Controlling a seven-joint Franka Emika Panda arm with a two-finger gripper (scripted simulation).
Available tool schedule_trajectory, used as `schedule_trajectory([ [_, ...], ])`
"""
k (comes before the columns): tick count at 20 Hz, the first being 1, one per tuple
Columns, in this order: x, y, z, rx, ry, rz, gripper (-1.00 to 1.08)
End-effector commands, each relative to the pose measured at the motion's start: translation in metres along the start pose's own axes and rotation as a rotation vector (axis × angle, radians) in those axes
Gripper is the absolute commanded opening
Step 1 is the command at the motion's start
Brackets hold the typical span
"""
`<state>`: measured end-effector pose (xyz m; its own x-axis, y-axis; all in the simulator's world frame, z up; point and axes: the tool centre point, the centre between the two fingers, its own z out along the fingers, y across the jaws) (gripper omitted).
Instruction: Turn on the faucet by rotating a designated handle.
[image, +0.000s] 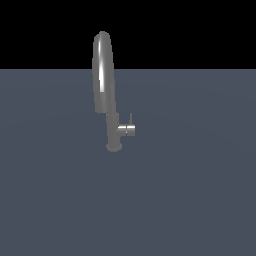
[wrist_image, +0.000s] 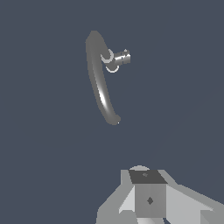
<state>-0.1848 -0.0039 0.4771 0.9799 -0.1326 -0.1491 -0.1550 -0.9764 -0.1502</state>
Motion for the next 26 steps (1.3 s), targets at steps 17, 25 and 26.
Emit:
schedule_trajectory([
  [17, 0.109, 0.0, 0.044, 0.26, -0.282, 0.276, -1.0],
  [25, 0.154, 0.005, 0.074, 0.385, -0.414, 0.404, -1.0],
  [26, 0.159, 0.006, 0.079, 0.401, -0.431, 0.421, -1.0],
])
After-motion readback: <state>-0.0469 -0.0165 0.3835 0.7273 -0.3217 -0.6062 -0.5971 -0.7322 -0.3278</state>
